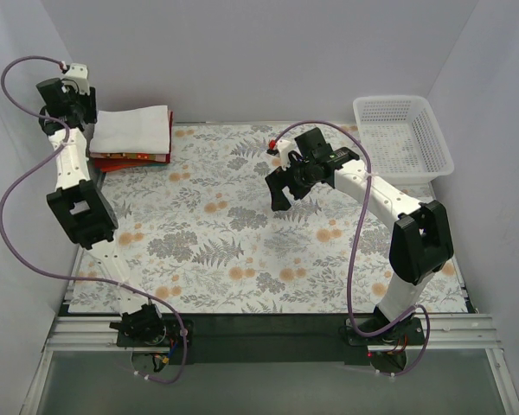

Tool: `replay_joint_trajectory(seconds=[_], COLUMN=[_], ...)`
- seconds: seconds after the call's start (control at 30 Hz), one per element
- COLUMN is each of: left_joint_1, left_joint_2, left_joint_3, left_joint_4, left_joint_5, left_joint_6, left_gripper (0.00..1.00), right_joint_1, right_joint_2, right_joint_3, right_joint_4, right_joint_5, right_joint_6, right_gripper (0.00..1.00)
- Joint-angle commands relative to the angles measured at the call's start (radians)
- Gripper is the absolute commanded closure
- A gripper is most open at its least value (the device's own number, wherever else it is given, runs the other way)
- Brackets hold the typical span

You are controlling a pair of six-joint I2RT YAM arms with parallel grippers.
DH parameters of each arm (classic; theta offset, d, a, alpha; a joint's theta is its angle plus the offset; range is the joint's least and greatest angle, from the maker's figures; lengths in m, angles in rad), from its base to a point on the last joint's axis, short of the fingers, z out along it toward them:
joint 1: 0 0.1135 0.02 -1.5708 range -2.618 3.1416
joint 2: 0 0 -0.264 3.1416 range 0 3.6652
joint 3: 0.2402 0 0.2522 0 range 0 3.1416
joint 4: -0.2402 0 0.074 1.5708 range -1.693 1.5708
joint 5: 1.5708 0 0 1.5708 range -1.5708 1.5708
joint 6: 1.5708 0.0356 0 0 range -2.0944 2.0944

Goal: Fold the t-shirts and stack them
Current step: Reset both grippers

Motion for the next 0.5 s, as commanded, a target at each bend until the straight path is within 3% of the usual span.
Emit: replay_joint_trajectory(seconds=[0.0, 0.2, 0.47], left_joint_1=[0.005, 0.006, 0.011], left_joint_2=[-0.201, -0.252, -0.157], left_joint_3=[-0.067, -0.236, -0.27], left_joint_4=[-0.047, -0.083, -0.092], left_joint_5=[0.138, 0.092, -0.032], left_joint_6=[-0.097, -0.124, -0.132], left_gripper=[0.62, 0.81, 0.86], right_joint_1=[-0.007, -0.016, -0.028], right_joint_2=[-0.044, -0.064, -0.068], right_joint_3=[0.007, -0.014, -0.031], right_joint_4=[0.003, 0.001, 0.001], right_joint_5=[-0.043, -0.063, -0.058], right_joint_6=[0.001, 0.003, 0.0], right_gripper=[0.02, 0.02, 0.02])
